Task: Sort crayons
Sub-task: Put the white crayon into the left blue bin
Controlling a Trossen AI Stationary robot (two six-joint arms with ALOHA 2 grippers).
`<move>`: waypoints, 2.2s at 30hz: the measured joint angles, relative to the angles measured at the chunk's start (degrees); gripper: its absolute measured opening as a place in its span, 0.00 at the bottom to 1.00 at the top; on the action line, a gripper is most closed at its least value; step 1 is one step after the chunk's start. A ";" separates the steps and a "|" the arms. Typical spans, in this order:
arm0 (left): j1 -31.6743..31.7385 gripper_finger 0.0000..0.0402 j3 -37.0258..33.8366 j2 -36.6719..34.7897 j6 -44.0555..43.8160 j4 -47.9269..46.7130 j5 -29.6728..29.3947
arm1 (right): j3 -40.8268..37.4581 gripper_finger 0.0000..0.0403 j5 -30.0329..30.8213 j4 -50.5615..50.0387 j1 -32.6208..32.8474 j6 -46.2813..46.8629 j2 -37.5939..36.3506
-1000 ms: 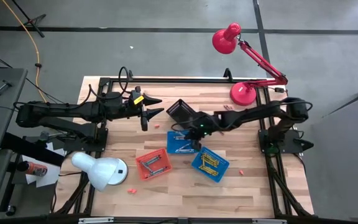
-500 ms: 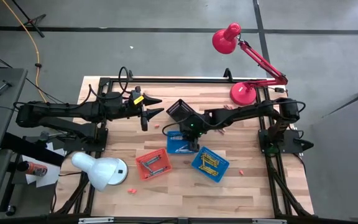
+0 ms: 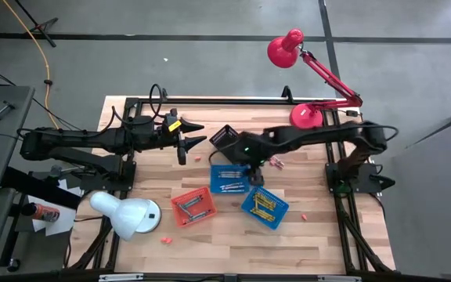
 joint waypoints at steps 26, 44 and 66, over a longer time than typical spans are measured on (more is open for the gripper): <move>0.01 0.43 0.00 0.01 -1.42 -0.34 0.00 | -41.00 0.41 15.07 71.77 -2.12 23.41 -38.22; 0.00 0.43 0.00 0.02 -0.04 -0.37 0.00 | -41.02 0.41 15.13 71.93 -2.12 26.37 -38.22; 0.01 0.43 0.00 0.02 -3.05 -0.37 0.00 | -41.02 0.41 15.13 71.95 -2.12 26.37 -38.20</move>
